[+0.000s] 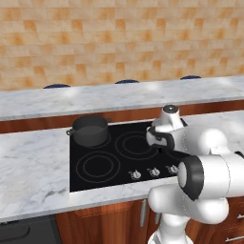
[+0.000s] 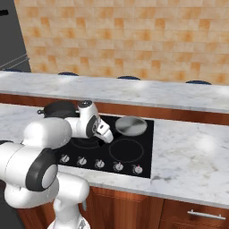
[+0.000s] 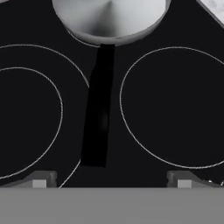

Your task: Move the pot and pan from the stove into the sink.

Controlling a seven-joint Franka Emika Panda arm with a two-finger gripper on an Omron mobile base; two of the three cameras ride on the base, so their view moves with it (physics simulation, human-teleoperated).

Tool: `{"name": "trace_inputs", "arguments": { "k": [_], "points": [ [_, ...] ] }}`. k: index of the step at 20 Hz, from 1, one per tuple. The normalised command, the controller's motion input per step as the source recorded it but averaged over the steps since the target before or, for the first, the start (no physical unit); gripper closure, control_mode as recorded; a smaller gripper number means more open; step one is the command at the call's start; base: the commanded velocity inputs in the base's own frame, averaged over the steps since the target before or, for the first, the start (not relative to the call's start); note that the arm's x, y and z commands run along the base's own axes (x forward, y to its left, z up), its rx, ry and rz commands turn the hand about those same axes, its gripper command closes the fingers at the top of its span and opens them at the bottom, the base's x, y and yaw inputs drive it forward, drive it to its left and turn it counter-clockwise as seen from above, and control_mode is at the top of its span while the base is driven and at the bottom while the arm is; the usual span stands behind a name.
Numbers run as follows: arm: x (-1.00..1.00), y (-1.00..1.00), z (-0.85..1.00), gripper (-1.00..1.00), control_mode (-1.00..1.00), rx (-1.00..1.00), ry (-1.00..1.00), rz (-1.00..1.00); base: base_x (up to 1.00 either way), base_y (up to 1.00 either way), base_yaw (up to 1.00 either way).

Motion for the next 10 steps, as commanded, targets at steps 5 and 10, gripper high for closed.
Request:
{"name": "trace_inputs", "arguments": {
  "k": [5,10],
  "points": [
    [0.26,0.0,-0.32,-1.0,-1.0,0.0,-0.01,-0.03,0.0,0.0,0.0],
    [0.2,0.0,-0.23,-1.0,-1.0,0.0,-0.01,-0.02,0.0,0.0,0.0]
  ]
}}
